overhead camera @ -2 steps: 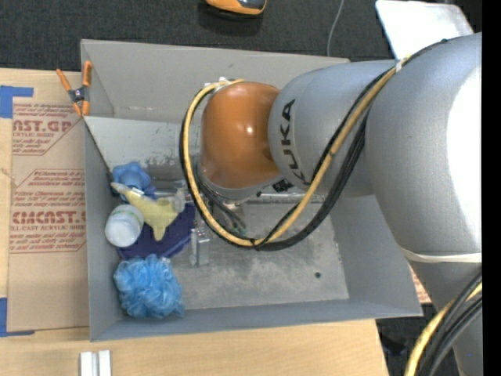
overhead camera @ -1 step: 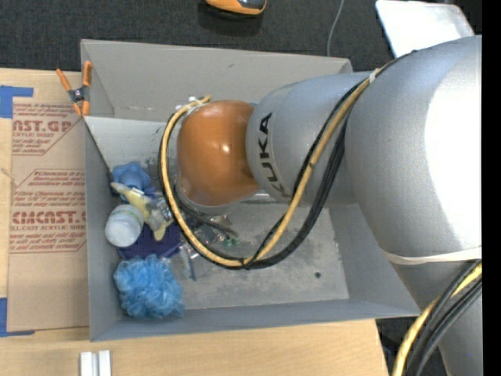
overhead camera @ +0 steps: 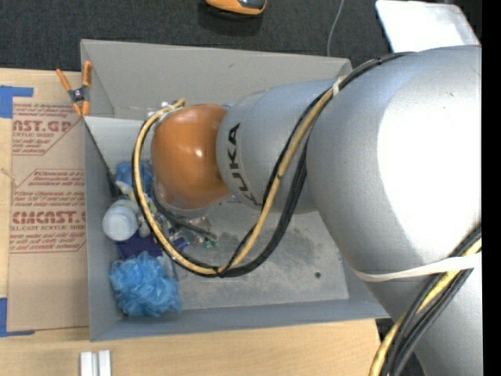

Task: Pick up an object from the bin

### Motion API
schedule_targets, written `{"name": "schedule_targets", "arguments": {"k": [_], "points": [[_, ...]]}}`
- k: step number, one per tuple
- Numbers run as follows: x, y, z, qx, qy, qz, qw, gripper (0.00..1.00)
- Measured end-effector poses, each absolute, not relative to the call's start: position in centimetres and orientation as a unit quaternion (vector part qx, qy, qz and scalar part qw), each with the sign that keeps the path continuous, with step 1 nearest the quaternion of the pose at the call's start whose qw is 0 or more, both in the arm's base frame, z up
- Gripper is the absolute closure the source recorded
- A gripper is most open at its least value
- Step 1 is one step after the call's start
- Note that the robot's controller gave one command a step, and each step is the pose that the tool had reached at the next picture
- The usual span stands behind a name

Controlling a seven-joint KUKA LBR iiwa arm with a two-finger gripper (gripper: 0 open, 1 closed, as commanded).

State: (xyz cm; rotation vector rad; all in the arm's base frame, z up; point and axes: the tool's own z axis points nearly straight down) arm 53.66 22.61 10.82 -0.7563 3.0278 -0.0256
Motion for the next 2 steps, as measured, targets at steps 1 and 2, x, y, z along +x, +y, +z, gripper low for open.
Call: {"name": "schedule_targets", "arguments": {"k": [1,2], "points": [[53.83,20.60,8.76,-0.238,0.971,-0.003,0.013,0.00],[53.63,20.20,8.53,-0.187,0.982,-0.003,0.013,0.00]]}}
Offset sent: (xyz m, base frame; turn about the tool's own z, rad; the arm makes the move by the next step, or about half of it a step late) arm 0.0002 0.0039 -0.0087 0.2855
